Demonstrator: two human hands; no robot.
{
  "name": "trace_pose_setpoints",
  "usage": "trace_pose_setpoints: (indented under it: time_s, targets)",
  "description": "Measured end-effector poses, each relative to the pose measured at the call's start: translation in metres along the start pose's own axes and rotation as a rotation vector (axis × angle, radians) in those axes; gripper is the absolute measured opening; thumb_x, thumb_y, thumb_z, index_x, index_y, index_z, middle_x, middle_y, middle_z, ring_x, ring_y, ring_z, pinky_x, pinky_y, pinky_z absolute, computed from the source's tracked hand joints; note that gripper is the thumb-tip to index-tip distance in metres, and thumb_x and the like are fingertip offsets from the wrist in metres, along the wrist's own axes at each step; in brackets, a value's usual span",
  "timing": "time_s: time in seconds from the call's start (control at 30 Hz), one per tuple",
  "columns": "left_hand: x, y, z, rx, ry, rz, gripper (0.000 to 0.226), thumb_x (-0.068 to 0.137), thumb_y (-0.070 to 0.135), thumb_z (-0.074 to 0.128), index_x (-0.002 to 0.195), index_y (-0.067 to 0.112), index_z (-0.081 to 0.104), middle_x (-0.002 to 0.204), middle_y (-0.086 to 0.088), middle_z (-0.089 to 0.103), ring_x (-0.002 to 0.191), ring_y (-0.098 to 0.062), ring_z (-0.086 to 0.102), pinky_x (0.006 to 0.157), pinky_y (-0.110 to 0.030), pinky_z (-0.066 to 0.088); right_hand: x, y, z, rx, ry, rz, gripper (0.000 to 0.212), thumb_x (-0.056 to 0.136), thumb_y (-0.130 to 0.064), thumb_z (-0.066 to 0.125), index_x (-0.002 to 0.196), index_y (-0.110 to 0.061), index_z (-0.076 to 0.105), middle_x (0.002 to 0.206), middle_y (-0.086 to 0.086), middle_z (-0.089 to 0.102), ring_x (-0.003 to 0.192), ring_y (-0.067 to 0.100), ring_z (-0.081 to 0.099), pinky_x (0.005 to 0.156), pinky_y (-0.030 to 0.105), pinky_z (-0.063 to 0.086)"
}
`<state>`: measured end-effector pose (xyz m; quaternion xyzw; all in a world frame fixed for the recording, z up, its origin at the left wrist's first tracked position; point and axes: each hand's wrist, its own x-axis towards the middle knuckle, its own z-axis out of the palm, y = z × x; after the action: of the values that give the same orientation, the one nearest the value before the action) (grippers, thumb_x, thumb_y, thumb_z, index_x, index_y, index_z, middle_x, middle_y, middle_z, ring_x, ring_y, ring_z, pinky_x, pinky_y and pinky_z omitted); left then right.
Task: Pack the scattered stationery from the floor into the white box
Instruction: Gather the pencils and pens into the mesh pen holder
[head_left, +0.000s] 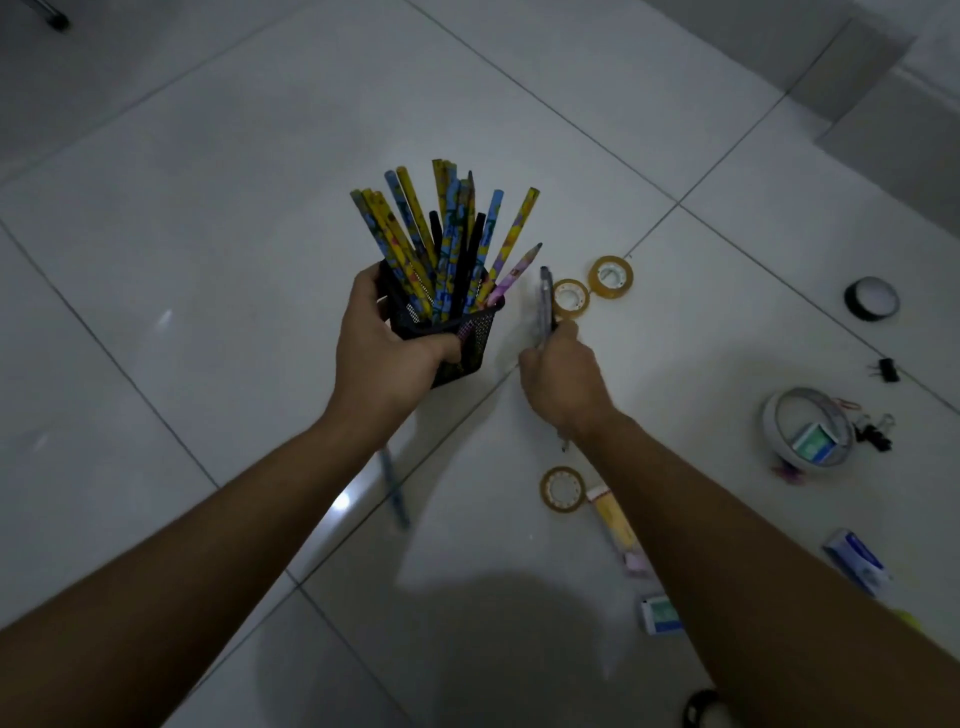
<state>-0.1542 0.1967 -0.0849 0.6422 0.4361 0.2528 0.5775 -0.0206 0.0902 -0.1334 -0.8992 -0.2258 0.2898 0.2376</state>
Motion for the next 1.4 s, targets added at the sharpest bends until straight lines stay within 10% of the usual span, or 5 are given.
trace_pose_setpoints:
  time_s: [0.33, 0.67, 0.8, 1.4]
  targets:
    - [0.016, 0.029, -0.044, 0.062, 0.089, 0.034, 0.074, 0.054, -0.001, 0.075, 0.118, 0.021, 0.047, 0.103, 0.014, 0.057, 0.083, 0.019, 0.056, 0.061, -0.007, 0.050, -0.085, -0.008, 0.067, 0.164, -0.169, -0.148, 0.033, 0.093, -0.047, 0.056, 0.092, -0.015, 0.047, 0.078, -0.002, 0.057, 0.064, 0.017, 0.055, 0.051, 0.026, 0.037]
    - [-0.019, -0.011, -0.043, 0.069, 0.022, -0.111, 0.077, 0.055, -0.001, 0.078, 0.117, 0.030, 0.045, 0.111, 0.016, 0.057, 0.106, 0.001, 0.055, 0.087, -0.029, 0.054, -0.046, -0.067, -0.026, 1.054, 0.304, -0.076, 0.039, 0.085, -0.059, 0.059, 0.072, -0.025, 0.045, 0.048, -0.004, 0.045, 0.037, 0.015, 0.044, 0.042, 0.026, 0.042]
    - [-0.034, -0.021, -0.012, 0.076, -0.089, -0.108, 0.082, 0.056, 0.004, 0.083, 0.127, 0.024, 0.045, 0.120, 0.008, 0.058, 0.103, 0.010, 0.056, 0.080, -0.011, 0.050, -0.047, -0.095, -0.072, 1.369, 0.350, -0.229, 0.043, 0.087, -0.061, 0.047, 0.081, -0.018, 0.046, 0.050, -0.001, 0.040, 0.036, 0.016, 0.038, 0.040, 0.024, 0.038]
    - [-0.055, 0.014, 0.058, -0.024, -0.293, -0.038, 0.084, 0.059, -0.009, 0.077, 0.130, 0.018, 0.043, 0.118, 0.007, 0.056, 0.095, 0.021, 0.053, 0.069, -0.003, 0.047, -0.065, -0.056, -0.086, 1.058, 0.460, -0.480, 0.013, 0.094, -0.012, 0.060, 0.105, -0.008, 0.055, 0.076, 0.007, 0.069, 0.071, 0.023, 0.073, 0.070, 0.034, 0.060]
